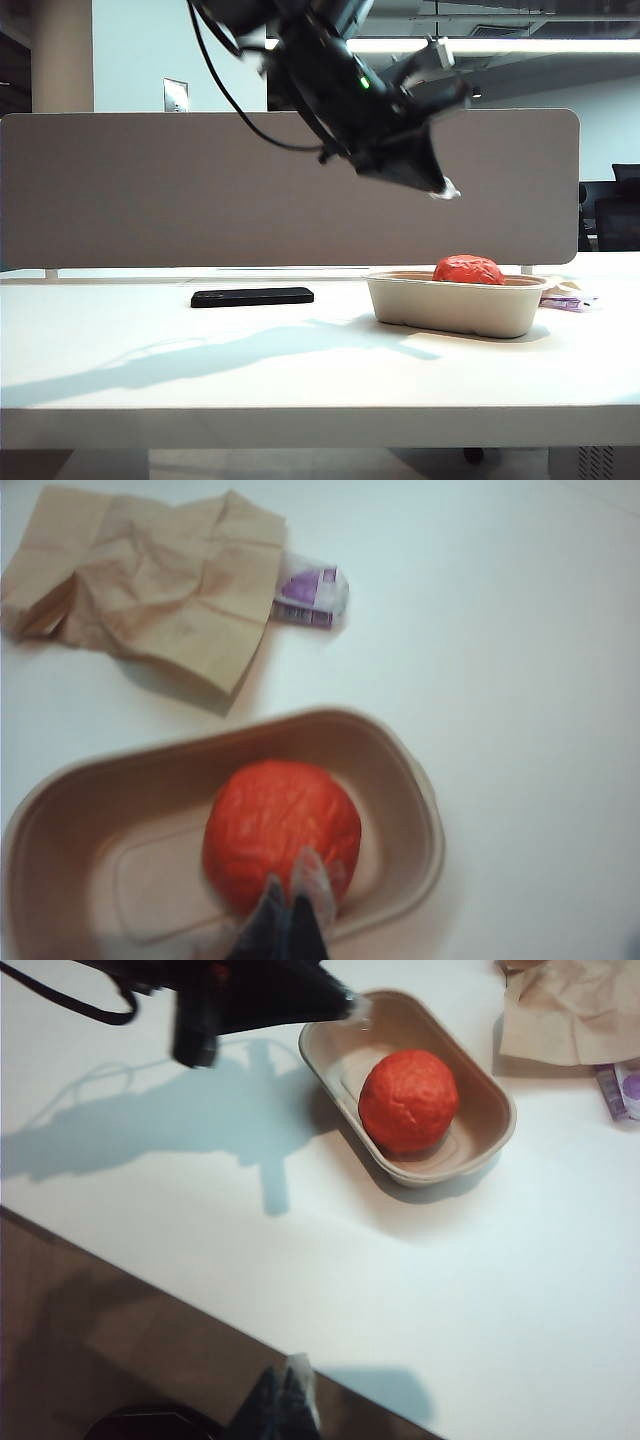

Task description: Pick up the orange and place it into the paper lunchbox.

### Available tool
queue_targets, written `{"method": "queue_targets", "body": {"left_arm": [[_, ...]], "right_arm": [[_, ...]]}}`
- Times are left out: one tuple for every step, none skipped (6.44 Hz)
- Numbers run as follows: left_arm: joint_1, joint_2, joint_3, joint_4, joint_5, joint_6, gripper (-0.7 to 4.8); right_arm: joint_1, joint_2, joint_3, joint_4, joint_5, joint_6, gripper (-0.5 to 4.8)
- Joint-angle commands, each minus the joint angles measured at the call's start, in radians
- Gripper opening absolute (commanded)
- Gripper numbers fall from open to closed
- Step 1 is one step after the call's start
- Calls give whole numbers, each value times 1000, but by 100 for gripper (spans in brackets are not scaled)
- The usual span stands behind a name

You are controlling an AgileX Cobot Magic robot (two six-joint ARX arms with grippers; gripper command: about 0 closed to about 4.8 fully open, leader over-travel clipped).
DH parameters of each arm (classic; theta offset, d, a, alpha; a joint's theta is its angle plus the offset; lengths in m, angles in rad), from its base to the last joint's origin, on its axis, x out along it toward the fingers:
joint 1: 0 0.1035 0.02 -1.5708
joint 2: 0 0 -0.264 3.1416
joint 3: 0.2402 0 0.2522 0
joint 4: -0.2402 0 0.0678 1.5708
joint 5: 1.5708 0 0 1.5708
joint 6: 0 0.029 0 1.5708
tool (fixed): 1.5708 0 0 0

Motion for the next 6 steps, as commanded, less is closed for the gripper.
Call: {"method": "queue_targets", "body": {"left_arm": [[-3, -379, -258, -198, -2, 66, -8], [-3, -528, -375, -195, -1, 67, -8], [-3, -738, -511, -202, -2, 69, -8], [-3, -864, -616, -197, -38, 71, -8], [-3, -961, -703, -190, -68, 67, -8], [-3, -1073, -796, -190, -69, 66, -8]], "right_arm": [[0, -45, 3, 34, -26, 0, -6], [0, -79, -8, 41, -5, -1, -6], [0, -197, -86, 162, -11, -15, -6], [0, -290, -162, 245, 10, -16, -6], [0, -369, -237, 300, 16, -19, -6], [-1, -449, -315, 328, 23, -19, -5]]}}
